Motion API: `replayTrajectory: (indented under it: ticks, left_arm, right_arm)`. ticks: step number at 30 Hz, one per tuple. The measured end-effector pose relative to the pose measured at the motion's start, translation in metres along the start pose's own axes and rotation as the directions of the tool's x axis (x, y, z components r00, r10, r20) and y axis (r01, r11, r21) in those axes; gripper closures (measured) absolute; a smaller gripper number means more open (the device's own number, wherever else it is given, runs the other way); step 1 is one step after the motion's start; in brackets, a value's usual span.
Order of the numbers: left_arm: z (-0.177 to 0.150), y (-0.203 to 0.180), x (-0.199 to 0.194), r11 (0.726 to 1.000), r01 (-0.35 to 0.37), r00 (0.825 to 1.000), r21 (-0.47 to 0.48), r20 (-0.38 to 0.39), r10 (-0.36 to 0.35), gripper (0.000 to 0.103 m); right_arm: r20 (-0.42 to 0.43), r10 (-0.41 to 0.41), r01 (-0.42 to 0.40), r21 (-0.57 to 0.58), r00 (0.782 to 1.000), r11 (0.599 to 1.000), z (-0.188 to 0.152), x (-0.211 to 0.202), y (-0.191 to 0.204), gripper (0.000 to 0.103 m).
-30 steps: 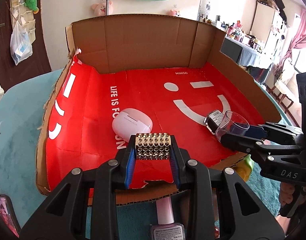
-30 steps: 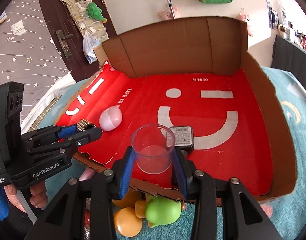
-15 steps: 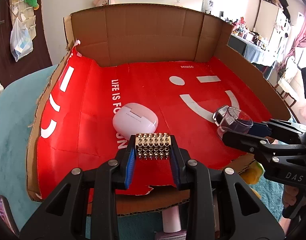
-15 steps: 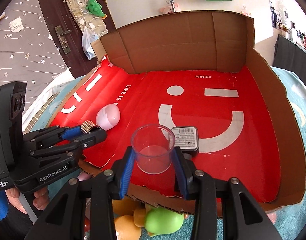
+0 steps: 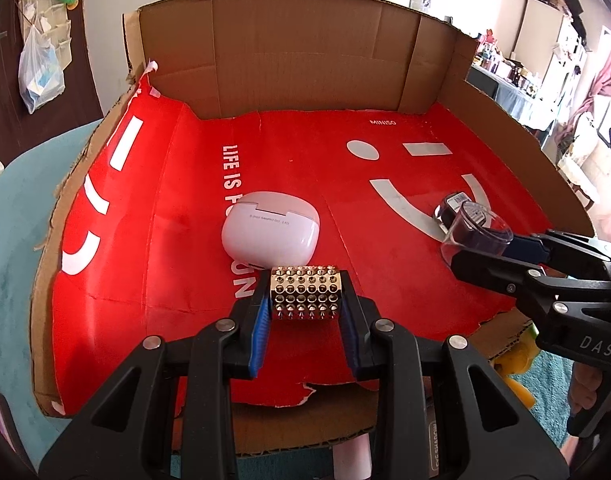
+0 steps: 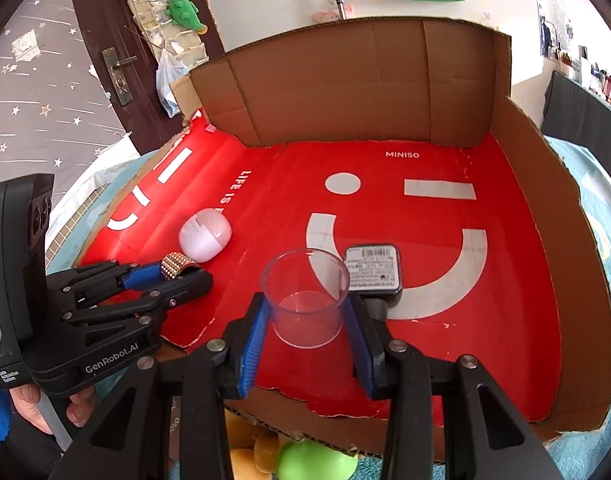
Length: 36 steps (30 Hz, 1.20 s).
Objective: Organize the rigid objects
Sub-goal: 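Lower the gold-studded block with the left tool while the right tool lowers the glass cup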
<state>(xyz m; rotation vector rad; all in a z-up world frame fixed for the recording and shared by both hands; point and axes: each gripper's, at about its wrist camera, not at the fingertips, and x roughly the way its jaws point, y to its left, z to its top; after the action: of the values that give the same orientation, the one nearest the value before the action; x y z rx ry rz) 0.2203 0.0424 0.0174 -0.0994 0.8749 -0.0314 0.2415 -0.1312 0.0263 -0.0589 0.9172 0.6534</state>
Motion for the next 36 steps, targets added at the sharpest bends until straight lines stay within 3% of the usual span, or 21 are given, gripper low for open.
replayTrajectory:
  ticks: [6,27,36]
  left_arm:
    - [0.005,-0.001,0.005,1.000,-0.008,1.000,-0.001,-0.001,0.008,0.075]
    - [0.015,0.000,0.014,1.000,-0.031,1.000,0.005,0.001,0.031,0.075]
    - [0.015,0.000,0.014,0.999,-0.032,0.999,0.006,0.002,0.032,0.075]
  right_arm:
    - [-0.013,-0.009,0.009,-0.014,1.000,1.000,0.000,0.006,0.000,0.062]
    - [0.027,-0.167,0.168,-0.004,0.986,0.986,0.015,0.013,-0.017,0.062]
    - [-0.007,-0.158,0.158,0.021,0.987,0.987,0.016,0.019,-0.021,0.062]
